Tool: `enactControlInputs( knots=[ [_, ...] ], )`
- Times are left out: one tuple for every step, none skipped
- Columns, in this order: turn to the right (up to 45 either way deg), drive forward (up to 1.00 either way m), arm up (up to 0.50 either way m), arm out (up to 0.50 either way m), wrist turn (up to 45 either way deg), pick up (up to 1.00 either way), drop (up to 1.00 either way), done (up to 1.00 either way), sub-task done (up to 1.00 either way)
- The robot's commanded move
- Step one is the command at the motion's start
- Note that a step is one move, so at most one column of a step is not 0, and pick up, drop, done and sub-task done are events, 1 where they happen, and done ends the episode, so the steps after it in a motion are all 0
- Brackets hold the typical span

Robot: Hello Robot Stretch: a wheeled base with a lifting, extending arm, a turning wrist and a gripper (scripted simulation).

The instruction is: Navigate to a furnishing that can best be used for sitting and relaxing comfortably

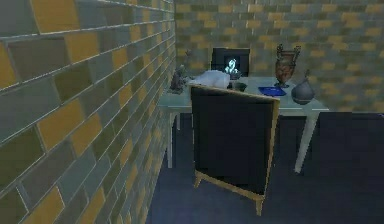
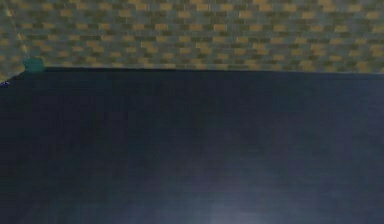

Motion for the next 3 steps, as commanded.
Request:
enactControlInputs(
  knots=[
    [0.0, 0.55, 0.00, 0.00, 0.0, 0.00, 0.00, 0.00, 0.00],
    [21.0, 0.00, 0.00, 0.00, 0.0, 0.00, 0.00, 0.00, 0.00],
    [0.0, 0.00, 0.00, 0.00, 0.0, 0.00, 0.00, 1.00, 0.00]
  ],
)
